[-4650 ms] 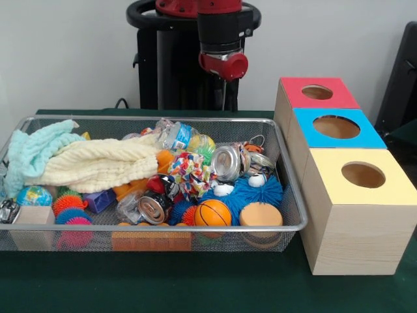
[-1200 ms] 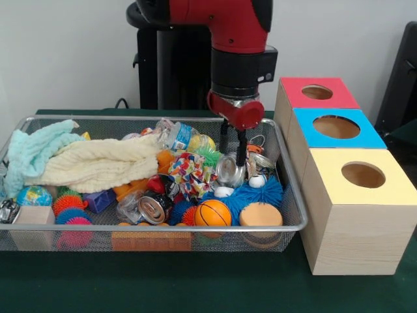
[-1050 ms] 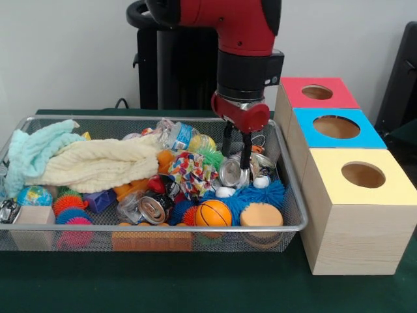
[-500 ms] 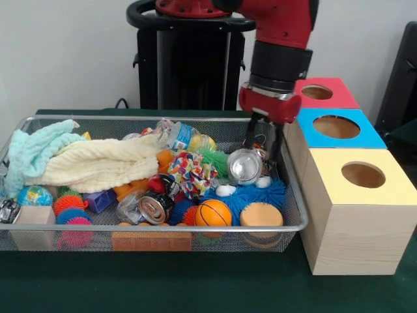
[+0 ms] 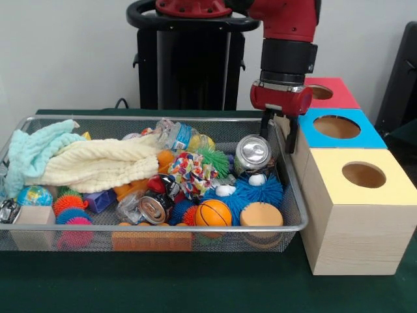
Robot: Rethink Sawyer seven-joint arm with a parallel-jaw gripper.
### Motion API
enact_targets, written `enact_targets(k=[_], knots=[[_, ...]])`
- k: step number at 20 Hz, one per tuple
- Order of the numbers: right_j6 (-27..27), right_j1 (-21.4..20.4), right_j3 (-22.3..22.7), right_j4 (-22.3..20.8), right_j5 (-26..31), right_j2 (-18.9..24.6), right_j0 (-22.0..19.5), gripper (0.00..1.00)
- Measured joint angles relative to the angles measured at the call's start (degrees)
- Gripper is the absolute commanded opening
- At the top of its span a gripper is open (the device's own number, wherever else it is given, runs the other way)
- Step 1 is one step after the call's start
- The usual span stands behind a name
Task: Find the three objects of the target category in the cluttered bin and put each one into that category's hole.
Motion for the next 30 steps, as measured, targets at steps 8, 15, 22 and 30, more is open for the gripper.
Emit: enact_targets(k=[8, 15, 22, 30], knots=[[0.0, 0.14, 2.98, 0.0, -6.98, -1.55, 0.14, 1.0], [0.0, 0.15, 5.79, 0.0, -7.25, -1.16, -2.26, 1.0], [0.0, 1.76, 7.2, 0.02, -8.07, -2.56, 0.12, 1.0], [0.01, 2.56, 7.33, 0.01, -9.39, -3.2, 0.53, 1.0]])
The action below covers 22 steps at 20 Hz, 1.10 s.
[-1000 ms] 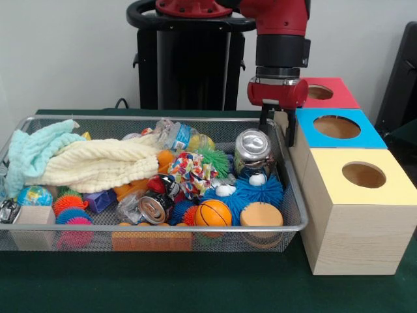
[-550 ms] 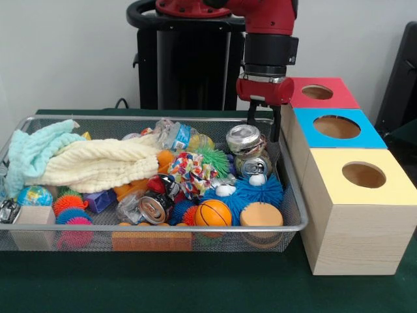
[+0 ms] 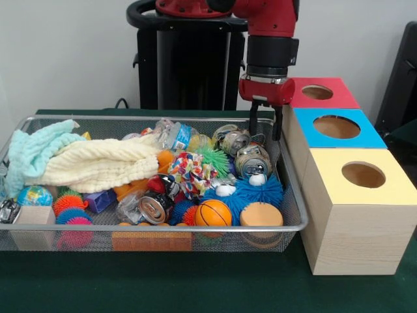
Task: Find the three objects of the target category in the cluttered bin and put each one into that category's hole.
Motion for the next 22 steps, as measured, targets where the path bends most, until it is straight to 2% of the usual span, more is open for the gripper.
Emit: enact_targets(k=[3, 8, 14, 18, 22], knots=[[0.0, 1.11, -0.27, 0.0, -1.02, -0.59, -0.01, 1.0], [-0.02, 5.87, -1.72, 0.07, -2.08, -1.37, 0.28, 1.0], [-0.01, 8.46, -4.02, -0.32, -2.67, -1.46, -0.3, 1.0], [-0.15, 7.38, -3.82, -4.31, -0.26, 1.86, -5.89, 1.0], [-0.33, 6.04, -3.73, -8.03, 5.52, 6.92, -13.41, 1.0]])
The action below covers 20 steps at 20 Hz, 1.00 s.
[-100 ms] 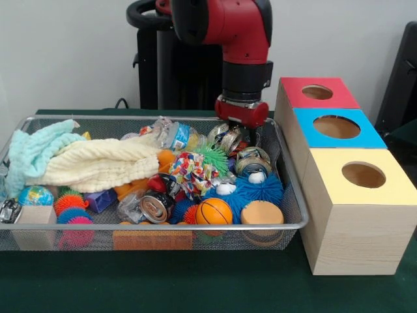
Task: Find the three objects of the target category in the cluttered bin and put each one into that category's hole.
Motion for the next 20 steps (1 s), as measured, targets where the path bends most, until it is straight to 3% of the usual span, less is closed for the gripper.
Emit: enact_targets(k=[4, 7, 8, 20], knots=[[-0.03, -0.78, 0.03, -1.71, 4.86, 4.04, -4.9, 1.0], [-0.04, -0.9, -0.05, -2.17, 5.93, 4.79, -5.33, 1.0], [-0.04, -0.94, -0.08, -2.35, 6.18, 4.97, -5.41, 0.0], [-0.03, -1.36, -0.01, -3.96, 10.08, 8.74, -8.48, 0.0]])
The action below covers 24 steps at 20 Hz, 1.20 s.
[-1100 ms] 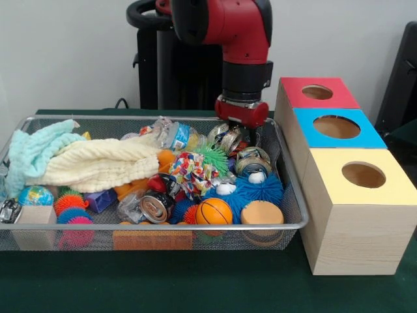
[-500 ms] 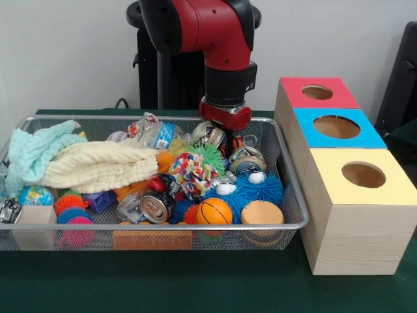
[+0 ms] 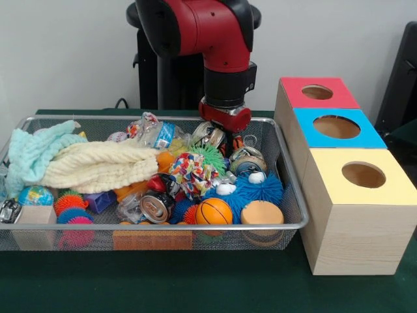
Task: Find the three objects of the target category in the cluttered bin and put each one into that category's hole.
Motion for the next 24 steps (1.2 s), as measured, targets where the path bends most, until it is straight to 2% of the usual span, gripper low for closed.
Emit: enact_targets(k=[7, 17, 24], knots=[[0.0, -0.4, 0.87, 0.24, 2.92, 4.26, -3.88, 0.0], [0.0, -5.3, 6.15, 4.57, 5.84, 11.59, -8.65, 0.0], [0.0, -7.56, 6.98, 7.48, 9.78, 16.16, -13.78, 0.0]])
